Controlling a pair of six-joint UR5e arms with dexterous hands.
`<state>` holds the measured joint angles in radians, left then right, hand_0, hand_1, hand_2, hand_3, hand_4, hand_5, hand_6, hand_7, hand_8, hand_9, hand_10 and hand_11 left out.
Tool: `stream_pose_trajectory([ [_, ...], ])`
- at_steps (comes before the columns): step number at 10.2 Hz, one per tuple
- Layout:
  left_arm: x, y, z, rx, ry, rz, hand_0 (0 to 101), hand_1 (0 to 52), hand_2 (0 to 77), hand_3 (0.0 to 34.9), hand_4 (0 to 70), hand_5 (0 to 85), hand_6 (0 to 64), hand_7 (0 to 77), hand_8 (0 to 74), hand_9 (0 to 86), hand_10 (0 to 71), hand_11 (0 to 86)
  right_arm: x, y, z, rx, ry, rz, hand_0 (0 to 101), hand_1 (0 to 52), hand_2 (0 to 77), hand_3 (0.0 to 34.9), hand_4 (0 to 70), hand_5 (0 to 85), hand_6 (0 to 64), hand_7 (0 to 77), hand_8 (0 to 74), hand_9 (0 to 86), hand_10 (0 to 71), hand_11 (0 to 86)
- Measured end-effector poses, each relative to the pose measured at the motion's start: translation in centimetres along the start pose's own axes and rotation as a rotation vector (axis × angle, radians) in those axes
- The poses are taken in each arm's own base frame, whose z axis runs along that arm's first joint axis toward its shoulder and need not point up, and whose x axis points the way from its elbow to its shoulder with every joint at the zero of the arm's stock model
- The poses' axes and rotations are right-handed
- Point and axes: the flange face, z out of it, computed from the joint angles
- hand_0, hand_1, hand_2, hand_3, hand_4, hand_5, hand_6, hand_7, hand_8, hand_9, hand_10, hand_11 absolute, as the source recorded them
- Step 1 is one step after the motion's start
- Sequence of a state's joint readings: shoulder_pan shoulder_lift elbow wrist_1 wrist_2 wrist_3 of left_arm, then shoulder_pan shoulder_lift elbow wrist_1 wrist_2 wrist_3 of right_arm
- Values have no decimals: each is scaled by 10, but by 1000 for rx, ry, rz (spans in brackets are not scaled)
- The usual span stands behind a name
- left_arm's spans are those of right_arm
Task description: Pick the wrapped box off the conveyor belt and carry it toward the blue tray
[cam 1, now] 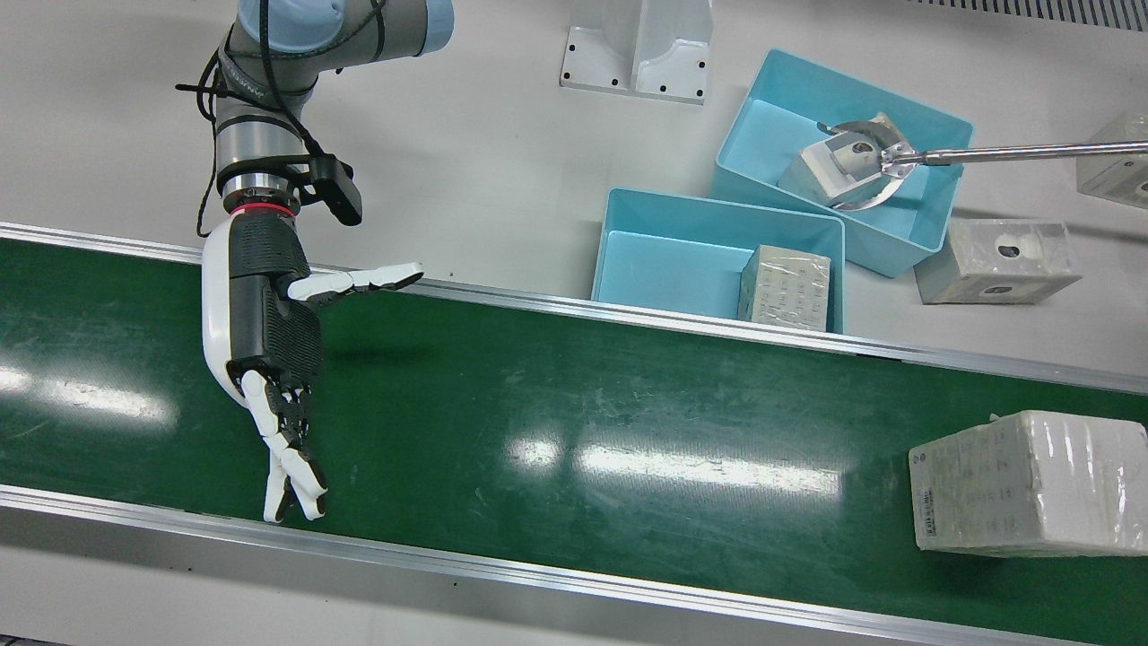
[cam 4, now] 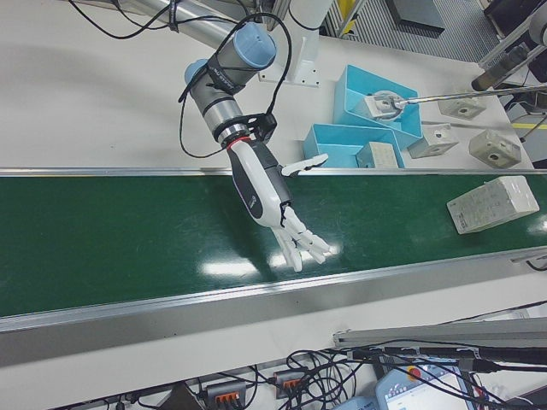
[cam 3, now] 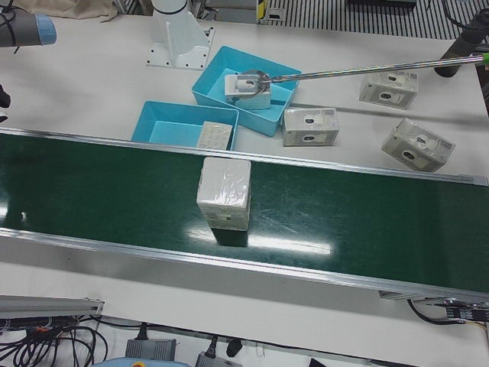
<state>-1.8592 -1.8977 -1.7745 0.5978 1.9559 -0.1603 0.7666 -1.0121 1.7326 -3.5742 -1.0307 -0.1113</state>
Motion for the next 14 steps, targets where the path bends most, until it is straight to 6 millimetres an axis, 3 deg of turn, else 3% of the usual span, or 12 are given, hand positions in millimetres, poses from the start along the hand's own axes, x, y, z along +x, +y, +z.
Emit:
stream_pose_trajectory([
  [14, 0, 0, 0, 0, 0, 0, 0, 0, 5, 0, 0, 11, 5, 5, 5, 5, 5, 5, -9, -6, 0, 9, -13, 2, 489, 164, 65, 0, 76, 120, 27, 22, 0, 11, 0, 5],
])
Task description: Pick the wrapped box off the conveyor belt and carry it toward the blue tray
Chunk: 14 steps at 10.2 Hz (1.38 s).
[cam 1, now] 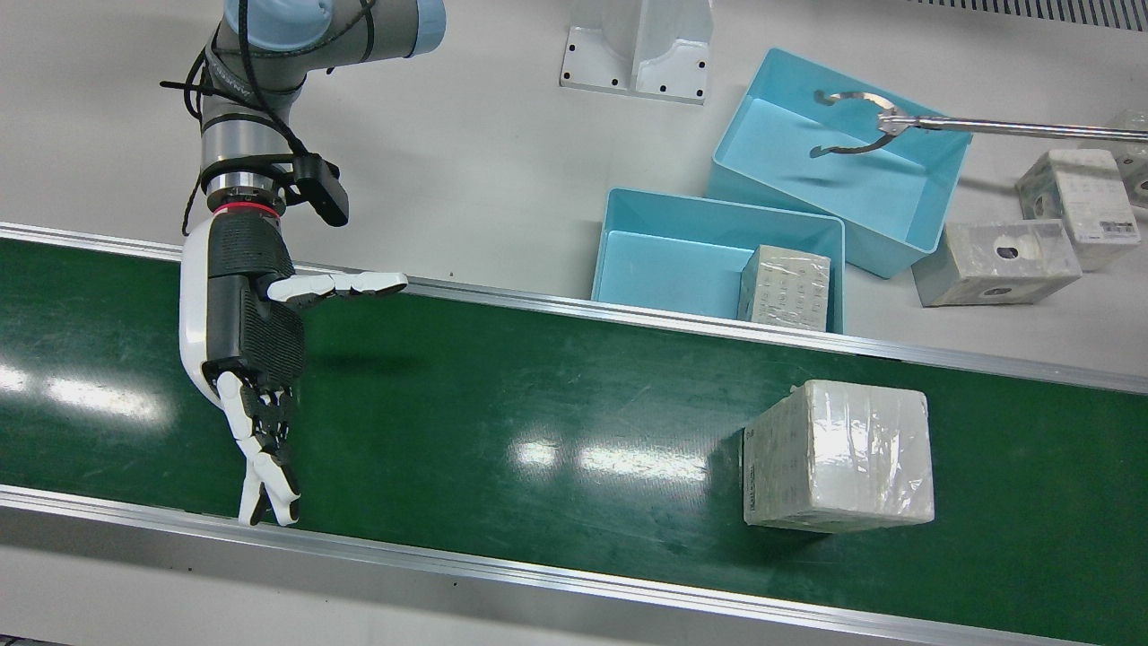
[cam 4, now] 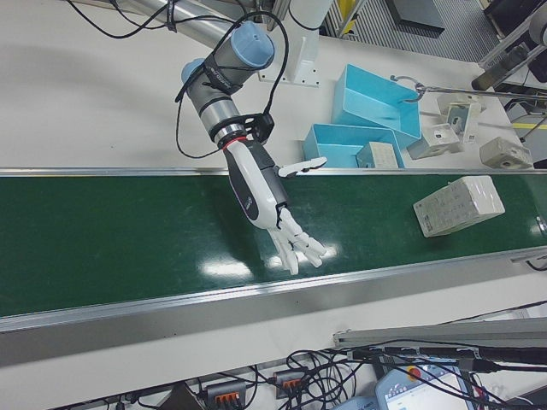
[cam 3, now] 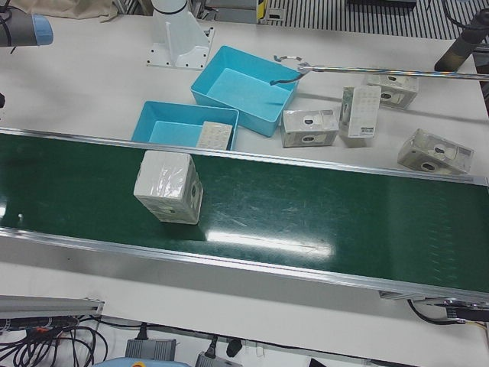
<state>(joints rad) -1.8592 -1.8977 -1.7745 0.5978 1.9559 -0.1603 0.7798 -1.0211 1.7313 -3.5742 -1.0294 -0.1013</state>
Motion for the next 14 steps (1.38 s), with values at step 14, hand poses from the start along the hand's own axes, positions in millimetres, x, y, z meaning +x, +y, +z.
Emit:
stream_pose_trajectory([
  [14, 0, 0, 0, 0, 0, 0, 0, 0, 11, 0, 0, 11, 5, 5, 5, 0, 5, 5, -6, -10, 1, 17, -8, 2, 490, 153, 55, 0, 87, 125, 27, 22, 0, 11, 0, 5],
])
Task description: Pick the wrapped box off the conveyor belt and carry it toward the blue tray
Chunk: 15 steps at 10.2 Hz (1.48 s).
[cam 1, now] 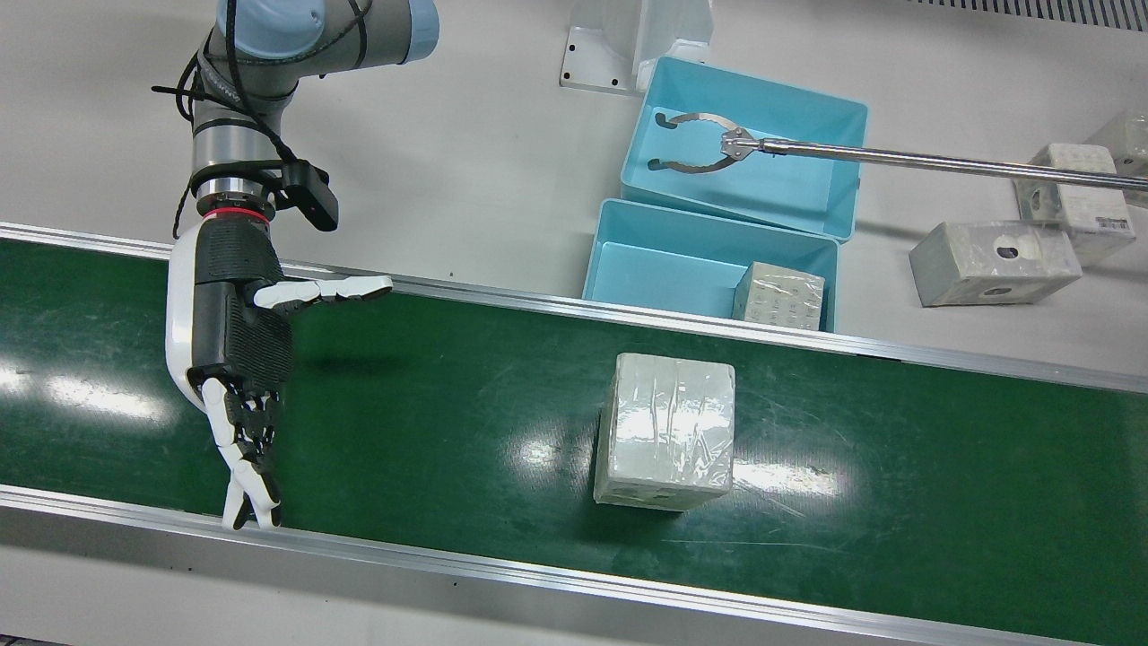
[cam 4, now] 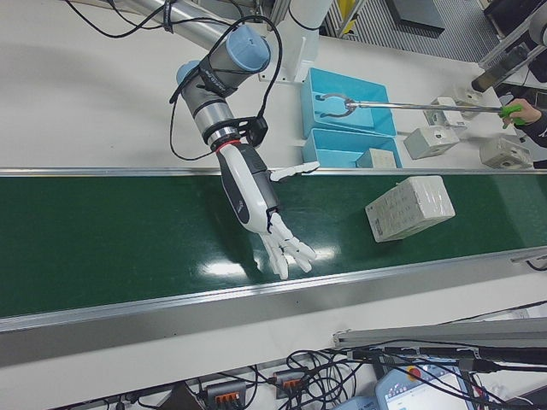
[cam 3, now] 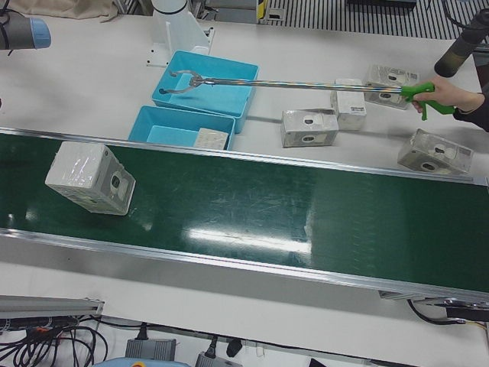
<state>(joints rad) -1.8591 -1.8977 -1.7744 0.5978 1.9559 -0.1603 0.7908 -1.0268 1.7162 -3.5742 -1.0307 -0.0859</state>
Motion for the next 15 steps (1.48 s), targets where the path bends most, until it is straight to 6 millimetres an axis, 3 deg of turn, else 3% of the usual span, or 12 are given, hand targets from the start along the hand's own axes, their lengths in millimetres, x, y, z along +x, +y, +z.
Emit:
stream_pose_trajectory([
  [1, 0, 0, 0, 0, 0, 0, 0, 0, 11, 0, 0, 11, 5, 5, 5, 0, 5, 5, 0, -1, 0, 1, 0, -1, 490, 153, 38, 0, 49, 125, 22, 11, 0, 11, 0, 5],
  [15, 0, 0, 0, 0, 0, 0, 0, 0, 11, 0, 0, 11, 5, 5, 5, 5, 0, 5, 15, -11, -1, 23, 20, -20, 489, 153, 49, 0, 76, 136, 22, 16, 0, 11, 0, 5],
])
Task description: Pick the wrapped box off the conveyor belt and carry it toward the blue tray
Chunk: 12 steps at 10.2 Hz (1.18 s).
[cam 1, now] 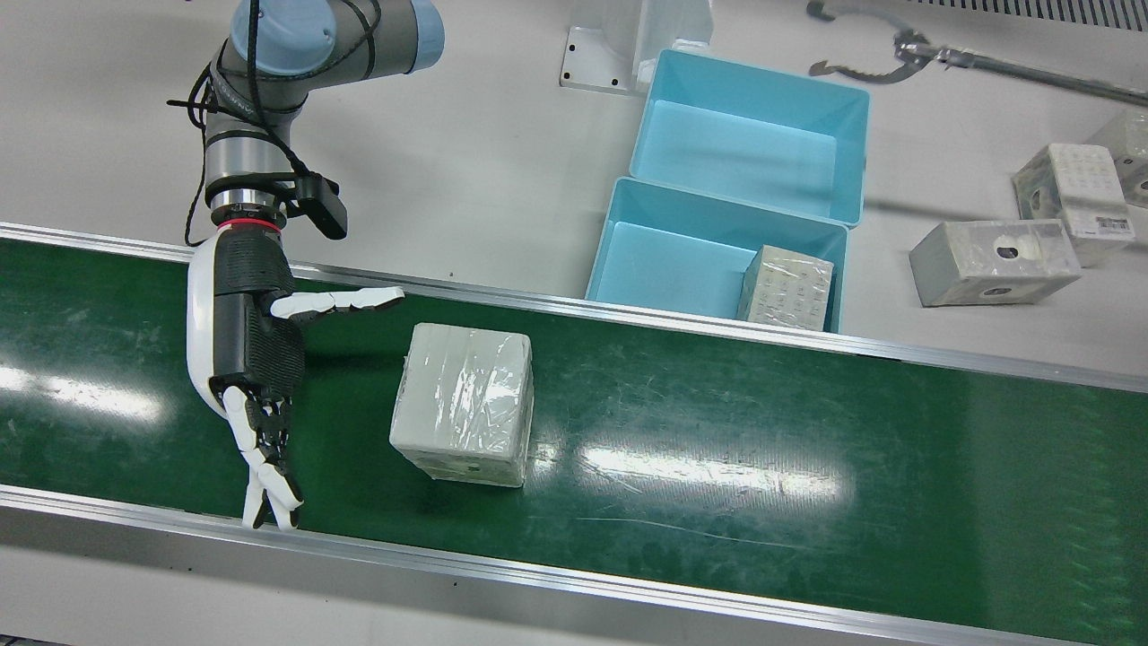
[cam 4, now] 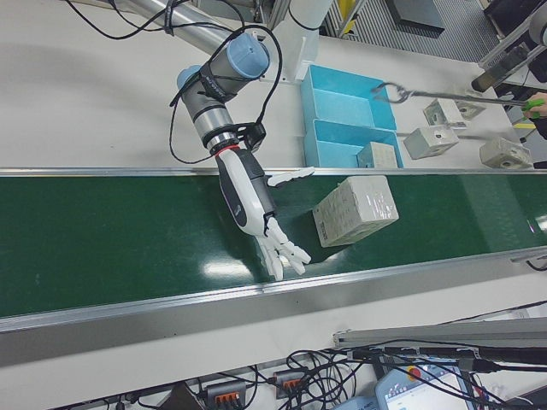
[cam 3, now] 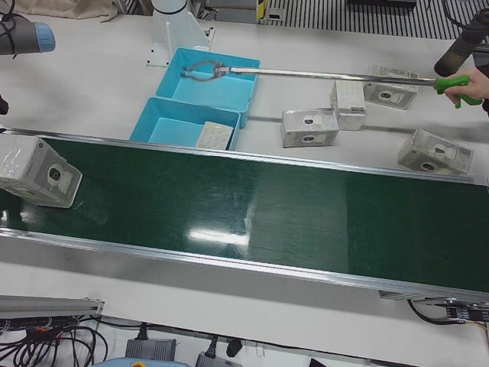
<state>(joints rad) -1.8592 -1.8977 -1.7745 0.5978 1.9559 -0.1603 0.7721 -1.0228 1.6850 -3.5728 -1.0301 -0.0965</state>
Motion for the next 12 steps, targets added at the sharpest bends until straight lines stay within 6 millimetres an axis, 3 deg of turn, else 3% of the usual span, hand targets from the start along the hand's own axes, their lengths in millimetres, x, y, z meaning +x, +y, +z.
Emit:
stream_pose_trajectory([
  [5, 0, 0, 0, 0, 0, 0, 0, 0, 11, 0, 0, 11, 5, 5, 5, 5, 5, 5, -4, -1, 0, 3, -6, 3, 484, 153, 49, 0, 76, 136, 22, 16, 0, 11, 0, 5],
  [8, 0, 0, 0, 0, 0, 0, 0, 0, 11, 0, 0, 11, 5, 5, 5, 5, 5, 5, -6, -2, 1, 3, -9, -1, 484, 175, 153, 0, 87, 142, 27, 16, 0, 11, 0, 11],
  [10, 0, 0, 0, 0, 0, 0, 0, 0, 11, 0, 0, 11, 5, 5, 5, 0, 5, 5, -7, -5, 1, 9, -10, -7, 485, 175, 164, 0, 98, 153, 33, 27, 0, 11, 0, 5],
  [11, 0, 0, 0, 0, 0, 0, 0, 0, 11, 0, 0, 11, 5, 5, 5, 0, 5, 5, -6, -8, 2, 15, -9, -11, 495, 213, 213, 0, 109, 185, 44, 49, 0, 11, 0, 5],
  [12, 0, 0, 0, 0, 0, 0, 0, 0, 5, 0, 0, 11, 5, 5, 5, 0, 5, 5, -5, -12, 3, 23, -8, -14, 523, 213, 278, 0, 104, 284, 71, 98, 0, 11, 0, 5],
])
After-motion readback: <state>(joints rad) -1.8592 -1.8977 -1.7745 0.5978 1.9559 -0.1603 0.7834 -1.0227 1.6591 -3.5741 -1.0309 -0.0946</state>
